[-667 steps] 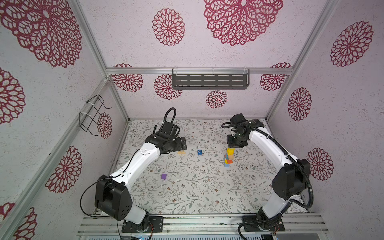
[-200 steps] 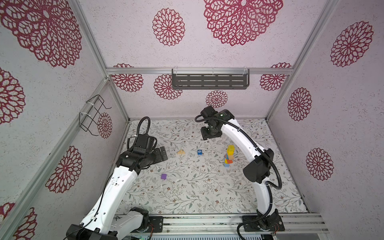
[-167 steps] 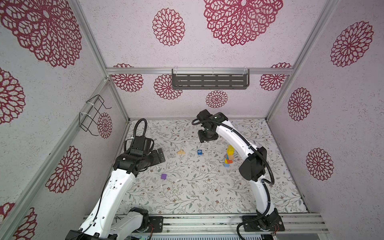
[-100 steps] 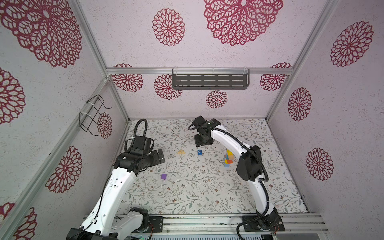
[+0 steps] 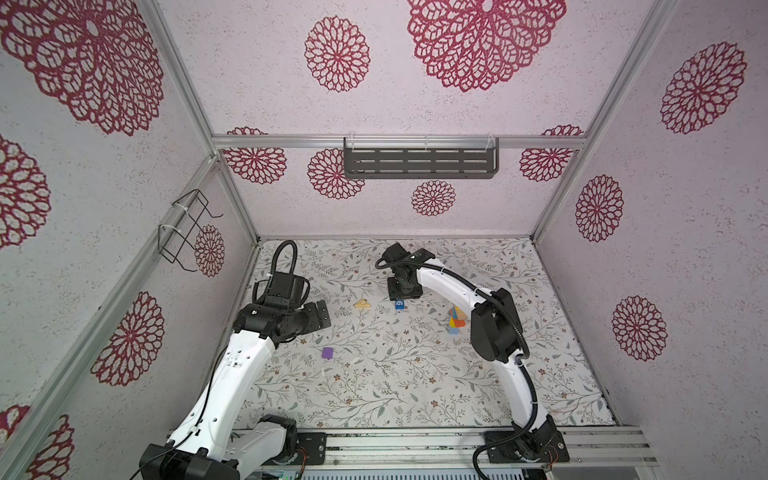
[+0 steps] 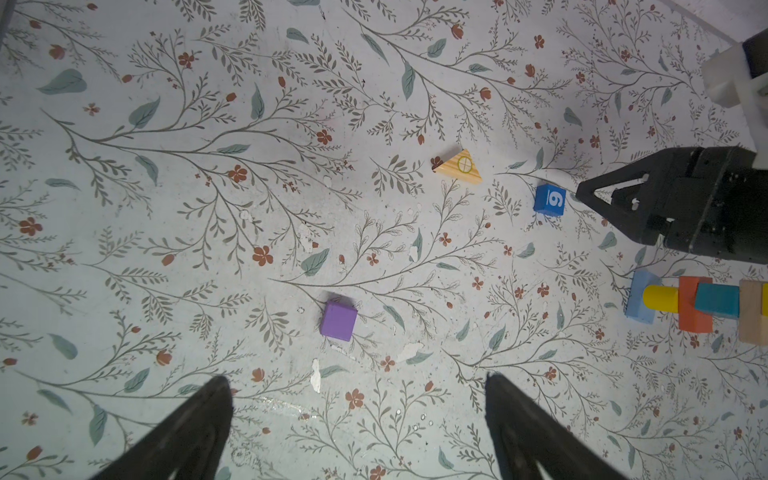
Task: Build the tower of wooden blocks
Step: 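Move the right gripper to the blue '6' cube and grasp it, then lift the blue '6' cube and carry it over the stack with the right gripper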
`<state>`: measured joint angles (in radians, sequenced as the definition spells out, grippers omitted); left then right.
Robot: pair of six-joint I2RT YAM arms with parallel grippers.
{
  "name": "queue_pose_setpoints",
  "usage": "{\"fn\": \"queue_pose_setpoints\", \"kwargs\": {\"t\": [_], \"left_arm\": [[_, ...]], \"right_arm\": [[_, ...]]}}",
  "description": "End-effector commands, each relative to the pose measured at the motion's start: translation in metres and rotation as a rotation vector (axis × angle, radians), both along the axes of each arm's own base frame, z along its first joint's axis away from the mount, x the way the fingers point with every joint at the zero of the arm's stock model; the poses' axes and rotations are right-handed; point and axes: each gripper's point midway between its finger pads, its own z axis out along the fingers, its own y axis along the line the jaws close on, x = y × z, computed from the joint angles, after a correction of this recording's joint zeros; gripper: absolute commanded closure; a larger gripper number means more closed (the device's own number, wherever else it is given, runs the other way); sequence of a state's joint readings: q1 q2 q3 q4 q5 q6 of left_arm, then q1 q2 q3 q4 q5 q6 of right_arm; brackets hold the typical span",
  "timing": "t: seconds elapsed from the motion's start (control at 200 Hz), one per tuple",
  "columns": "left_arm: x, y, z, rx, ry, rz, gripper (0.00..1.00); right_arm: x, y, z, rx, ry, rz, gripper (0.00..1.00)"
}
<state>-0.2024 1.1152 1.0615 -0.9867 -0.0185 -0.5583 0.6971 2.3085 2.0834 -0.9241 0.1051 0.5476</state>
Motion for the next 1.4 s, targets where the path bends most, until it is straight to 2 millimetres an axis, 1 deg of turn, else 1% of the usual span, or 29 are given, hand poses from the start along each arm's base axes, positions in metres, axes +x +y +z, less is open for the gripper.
{"fn": "queue_pose_setpoints", "kwargs": {"t": [0.0,0.42,0.946,1.186,1.281,1.396], "left_arm": [[0.005,0.002,-0.001,0.0,-0.012,-0.002,0.03],[0.004,0.004,-0.009,-0.008,-0.002,-0.006,0.03],[0.005,0.007,-0.008,-0.021,-0.002,-0.005,0.03],[0.005,0.007,-0.007,-0.023,-0.002,-0.003,0.03],[0.006,0.006,-0.006,-0.027,-0.004,-0.007,0.03],[0.008,0.003,-0.001,-0.038,-0.019,-0.025,0.03]], "right_arm": [[0.004,-0.001,-0.008,0.01,0.007,-0.049,0.49],[0.005,-0.005,-0.032,-0.01,0.039,-0.078,0.51],[0.009,-0.007,-0.046,-0.033,0.056,-0.084,0.58],[0.009,-0.008,-0.044,-0.046,0.051,-0.073,0.68],[0.01,-0.012,-0.04,-0.062,0.04,-0.064,0.7],[0.009,-0.015,-0.027,-0.075,0.023,-0.051,0.71]]}}
